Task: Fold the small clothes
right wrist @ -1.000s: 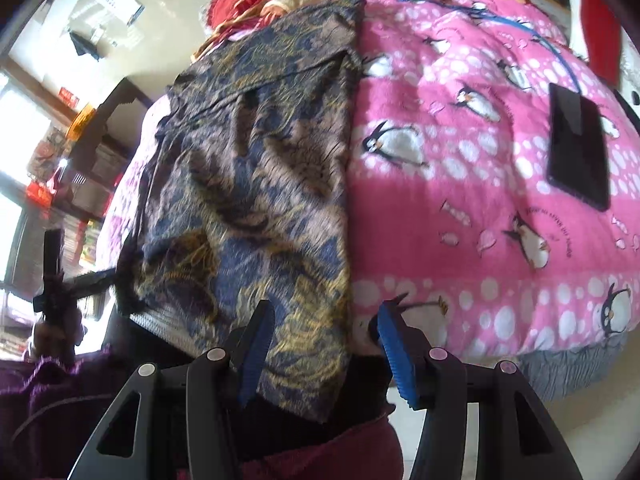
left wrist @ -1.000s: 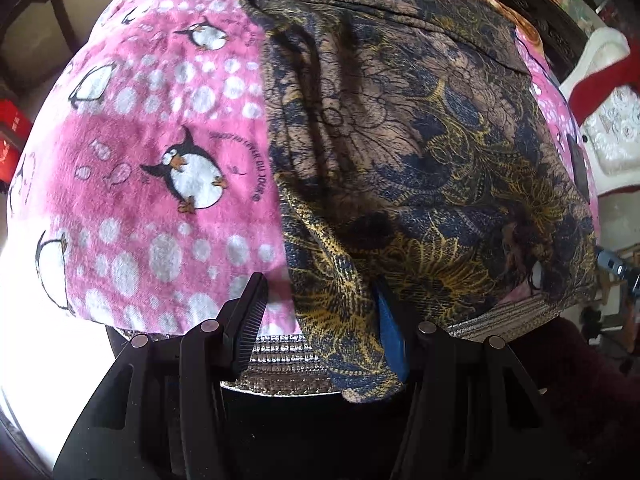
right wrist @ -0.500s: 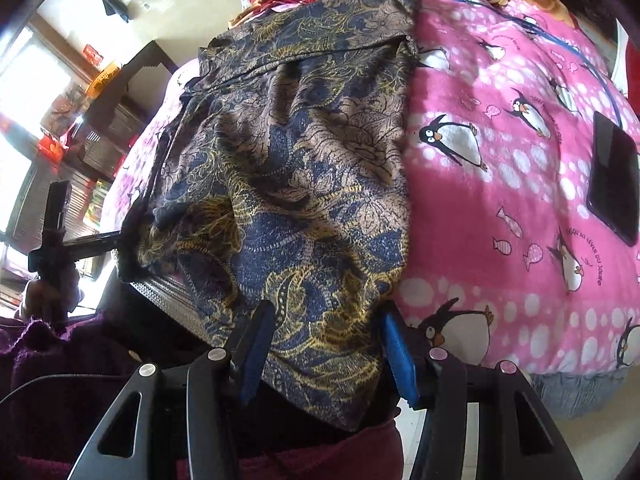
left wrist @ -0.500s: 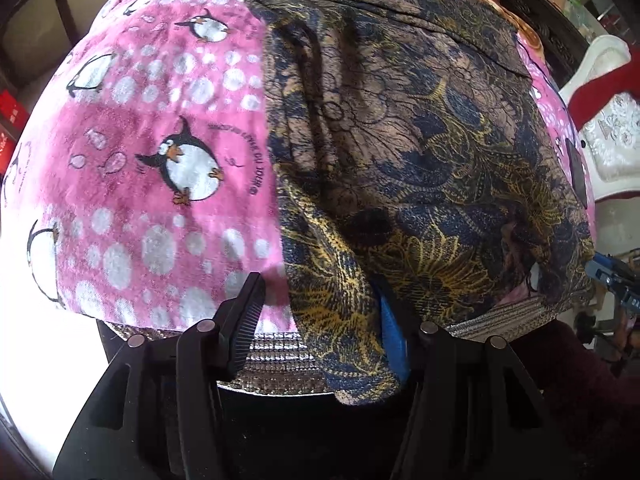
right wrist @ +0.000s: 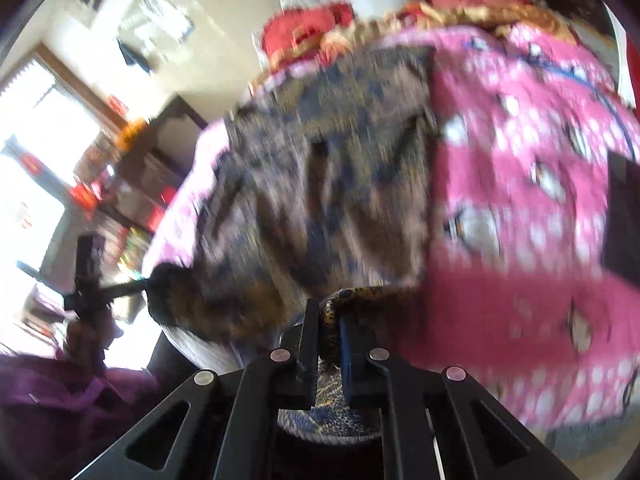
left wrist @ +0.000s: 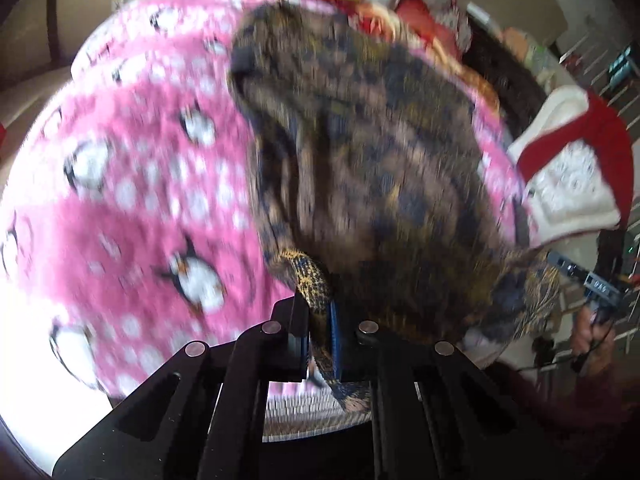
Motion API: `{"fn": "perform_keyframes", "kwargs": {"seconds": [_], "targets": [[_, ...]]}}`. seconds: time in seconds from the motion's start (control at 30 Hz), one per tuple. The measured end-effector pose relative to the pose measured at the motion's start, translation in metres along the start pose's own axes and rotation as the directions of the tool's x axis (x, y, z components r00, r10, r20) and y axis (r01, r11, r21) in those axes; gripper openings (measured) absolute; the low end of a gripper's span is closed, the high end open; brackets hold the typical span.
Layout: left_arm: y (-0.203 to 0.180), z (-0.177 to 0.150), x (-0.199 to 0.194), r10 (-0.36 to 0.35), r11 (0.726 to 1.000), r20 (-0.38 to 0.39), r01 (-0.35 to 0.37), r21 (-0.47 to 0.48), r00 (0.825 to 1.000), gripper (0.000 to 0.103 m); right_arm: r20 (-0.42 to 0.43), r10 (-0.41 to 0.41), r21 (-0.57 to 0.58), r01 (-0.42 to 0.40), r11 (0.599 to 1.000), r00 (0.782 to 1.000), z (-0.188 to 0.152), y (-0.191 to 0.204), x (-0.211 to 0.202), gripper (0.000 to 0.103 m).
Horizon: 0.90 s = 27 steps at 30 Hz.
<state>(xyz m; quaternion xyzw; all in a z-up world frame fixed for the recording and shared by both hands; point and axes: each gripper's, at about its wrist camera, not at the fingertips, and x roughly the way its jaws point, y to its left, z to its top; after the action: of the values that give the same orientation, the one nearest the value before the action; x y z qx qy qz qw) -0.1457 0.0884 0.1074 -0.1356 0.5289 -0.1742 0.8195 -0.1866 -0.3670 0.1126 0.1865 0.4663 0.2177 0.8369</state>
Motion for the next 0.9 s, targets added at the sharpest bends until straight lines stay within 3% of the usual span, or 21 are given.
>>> {"fn": "perform_keyframes", "kwargs": {"seconds": [0.1,0.23,0.3,0.4,0.53,0.6,0.63,0.67,0.83,0.9], "targets": [[0.004,0.034,-0.005,-0.012,1.000,0.066,0.013,-0.019,0.998,0.007,0.094,0.031,0.024,-0.033,0.999,0.995,0.037,-0.002,-0.007,0.004],[0.009,0.075,0.005,-0.009,0.999,0.106,0.013,-0.030,0.994,0.007,0.199,-0.001,0.046,-0.008,0.999,0.980,0.086,-0.011,-0.004,0.003],[0.006,0.085,0.011,-0.014,1.000,0.092,0.016,-0.022,0.996,0.007,0.181,-0.005,0.071,-0.008,0.997,0.983,0.108,-0.019,0.005,0.003],[0.003,0.083,0.013,0.007,1.000,0.076,-0.009,0.021,0.997,0.007,0.082,0.006,0.047,-0.010,0.999,0.997,0.117,-0.016,0.015,0.003],[0.012,0.071,0.023,0.001,1.000,0.037,0.000,-0.013,0.999,0.007,-0.097,-0.008,0.025,0.010,1.000,0.995,0.088,-0.015,0.023,0.009],[0.015,0.067,0.026,0.000,1.000,0.027,0.001,-0.028,1.000,0.007,-0.181,-0.033,0.033,0.040,0.999,0.983,0.058,-0.018,0.022,0.028],[0.017,0.065,0.026,0.001,0.999,0.024,-0.001,-0.032,1.000,0.007,-0.208,-0.038,0.046,0.049,0.998,0.977,0.046,-0.022,0.021,0.044],[0.018,0.064,0.026,0.002,0.999,0.022,-0.001,-0.035,1.000,0.007,-0.238,-0.034,0.072,0.053,0.996,0.971,0.030,-0.026,0.019,0.047],[0.015,0.058,0.022,0.009,1.000,0.028,-0.009,-0.026,1.000,0.007,-0.331,0.033,0.190,0.032,0.981,0.943,-0.028,-0.037,0.015,0.047],[0.015,0.057,0.022,0.012,1.000,0.026,-0.011,-0.023,1.000,0.007,-0.344,0.043,0.184,0.023,0.983,0.938,-0.040,-0.034,0.019,0.047]]}}
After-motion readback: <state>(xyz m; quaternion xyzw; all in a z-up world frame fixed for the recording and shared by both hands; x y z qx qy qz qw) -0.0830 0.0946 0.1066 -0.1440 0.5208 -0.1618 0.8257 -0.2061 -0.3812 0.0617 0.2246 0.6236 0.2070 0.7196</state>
